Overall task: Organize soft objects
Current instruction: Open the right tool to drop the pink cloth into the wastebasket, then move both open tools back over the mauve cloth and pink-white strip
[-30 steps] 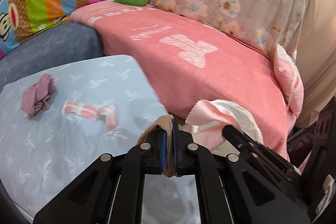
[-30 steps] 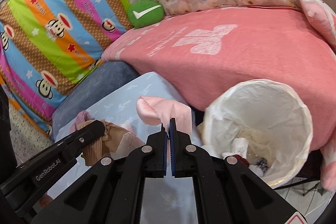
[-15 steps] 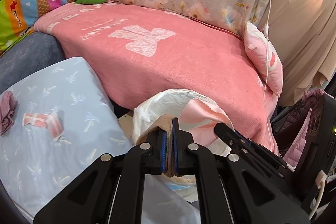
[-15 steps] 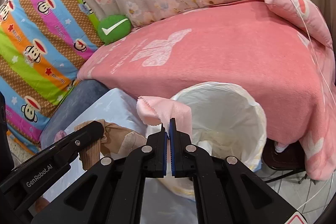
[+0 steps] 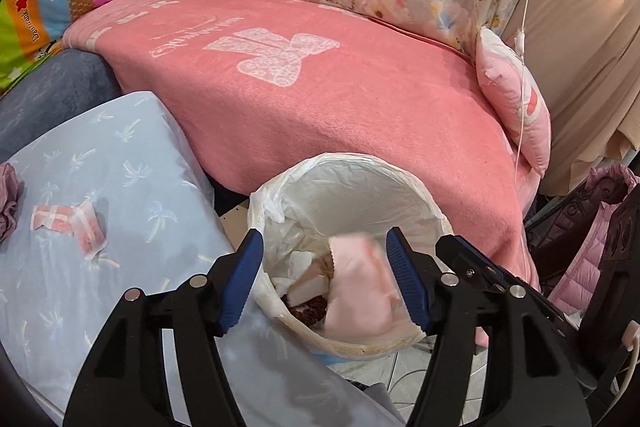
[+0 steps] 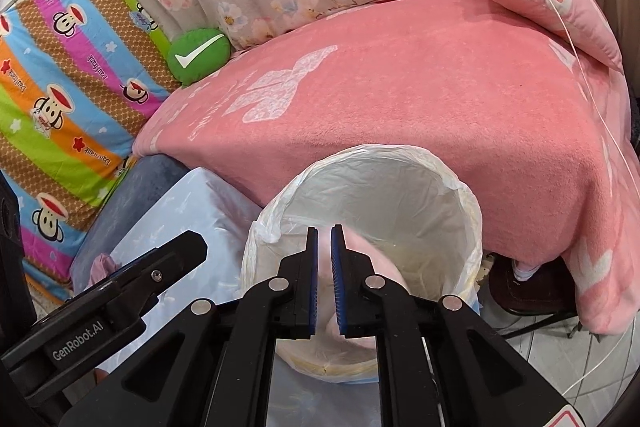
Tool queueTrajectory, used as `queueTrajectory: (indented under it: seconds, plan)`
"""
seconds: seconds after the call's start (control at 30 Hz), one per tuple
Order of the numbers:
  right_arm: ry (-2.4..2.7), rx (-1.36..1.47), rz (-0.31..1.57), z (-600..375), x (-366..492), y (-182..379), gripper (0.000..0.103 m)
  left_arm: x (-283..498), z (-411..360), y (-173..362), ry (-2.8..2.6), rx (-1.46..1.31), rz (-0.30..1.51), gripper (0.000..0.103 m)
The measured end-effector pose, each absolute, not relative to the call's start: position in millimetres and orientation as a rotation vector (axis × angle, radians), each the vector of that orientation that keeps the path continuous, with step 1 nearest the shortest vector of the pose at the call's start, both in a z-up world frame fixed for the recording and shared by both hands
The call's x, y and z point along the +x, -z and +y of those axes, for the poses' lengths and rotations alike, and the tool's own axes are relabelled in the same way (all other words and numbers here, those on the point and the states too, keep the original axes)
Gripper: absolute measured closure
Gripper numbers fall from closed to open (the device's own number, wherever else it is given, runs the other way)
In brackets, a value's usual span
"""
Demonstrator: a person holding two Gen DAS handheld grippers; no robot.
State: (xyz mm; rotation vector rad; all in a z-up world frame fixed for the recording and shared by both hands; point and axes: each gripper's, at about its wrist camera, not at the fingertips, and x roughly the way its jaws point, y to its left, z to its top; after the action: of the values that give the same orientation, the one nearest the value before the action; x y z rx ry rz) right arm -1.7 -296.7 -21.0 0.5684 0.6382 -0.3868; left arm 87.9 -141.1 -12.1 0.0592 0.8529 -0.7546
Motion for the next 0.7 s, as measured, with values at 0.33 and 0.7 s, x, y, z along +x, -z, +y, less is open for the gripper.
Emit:
queueTrajectory:
  seconds: [0.33, 0.7]
  plan:
    - [0.366, 0.546, 0.646, -282.0, 3.1, 17.1, 0.073, 94.8, -117.5, 11.5, 0.662, 0.057, 0.822, 0.042]
    - [0.293, 0.480, 0.677, -234.9, 20.5, 9.9, 0.070, 101.6, -72.0, 14.9, 0.568, 0.024, 0.824, 0.042]
